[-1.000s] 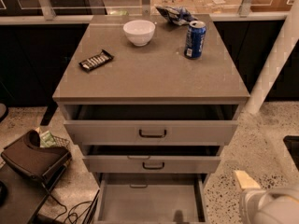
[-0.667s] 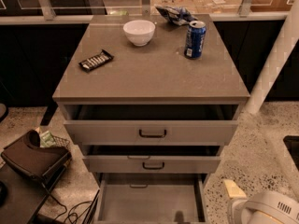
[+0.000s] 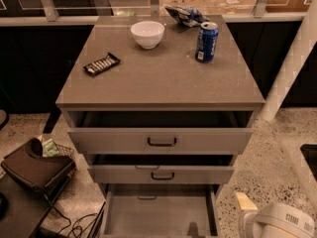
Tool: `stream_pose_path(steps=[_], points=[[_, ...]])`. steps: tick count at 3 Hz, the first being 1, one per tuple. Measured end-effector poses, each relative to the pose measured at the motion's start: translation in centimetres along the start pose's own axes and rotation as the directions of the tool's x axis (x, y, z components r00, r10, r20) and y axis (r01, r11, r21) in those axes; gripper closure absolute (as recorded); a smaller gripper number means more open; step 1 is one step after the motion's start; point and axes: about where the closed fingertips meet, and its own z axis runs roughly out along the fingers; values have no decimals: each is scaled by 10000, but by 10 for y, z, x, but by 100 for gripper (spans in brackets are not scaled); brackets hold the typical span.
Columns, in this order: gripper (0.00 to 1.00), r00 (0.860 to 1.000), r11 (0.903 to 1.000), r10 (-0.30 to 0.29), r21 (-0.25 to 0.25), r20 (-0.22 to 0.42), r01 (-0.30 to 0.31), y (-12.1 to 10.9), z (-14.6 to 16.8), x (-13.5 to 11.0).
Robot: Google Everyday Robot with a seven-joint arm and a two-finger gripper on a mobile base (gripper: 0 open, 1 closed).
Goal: Close bottom drawer
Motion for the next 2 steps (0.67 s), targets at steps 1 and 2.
stream_pose_path(steps=[1,2], points=[[0,9996,9988,229,-429,193,-220,15,49,0],[0,9984,9967,-93,-799,566,138,32,107,-11]])
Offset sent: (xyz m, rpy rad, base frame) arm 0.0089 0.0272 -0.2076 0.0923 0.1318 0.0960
